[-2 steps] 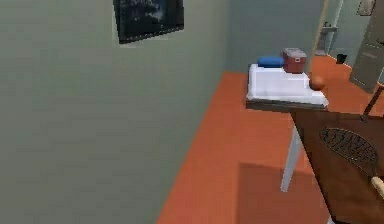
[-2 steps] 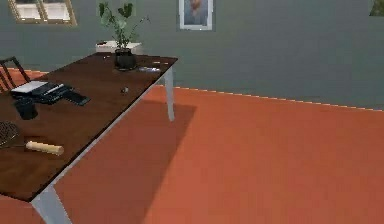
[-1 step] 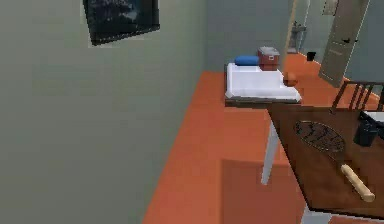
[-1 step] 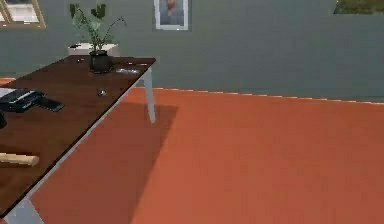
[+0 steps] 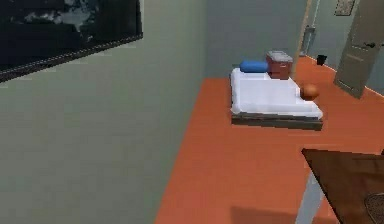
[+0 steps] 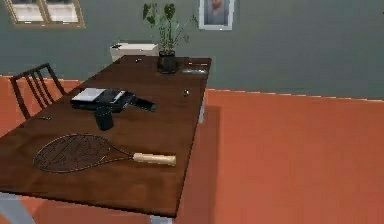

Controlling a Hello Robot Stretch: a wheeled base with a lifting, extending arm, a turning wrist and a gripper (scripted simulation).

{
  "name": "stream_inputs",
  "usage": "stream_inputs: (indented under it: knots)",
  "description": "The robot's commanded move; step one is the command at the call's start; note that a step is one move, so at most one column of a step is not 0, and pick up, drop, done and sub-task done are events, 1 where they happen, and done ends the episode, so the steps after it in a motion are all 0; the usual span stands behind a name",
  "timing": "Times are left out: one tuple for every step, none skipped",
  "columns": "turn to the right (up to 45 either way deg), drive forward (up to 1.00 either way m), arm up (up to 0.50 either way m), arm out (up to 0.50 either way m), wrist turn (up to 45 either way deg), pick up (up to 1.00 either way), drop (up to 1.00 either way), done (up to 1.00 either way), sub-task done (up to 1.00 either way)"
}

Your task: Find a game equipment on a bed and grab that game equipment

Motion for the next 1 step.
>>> stream_inputs:
  knots:
    - [6.0,0.0,0.0,0.0,0.0,0.0,0.0,0.0,0.0]
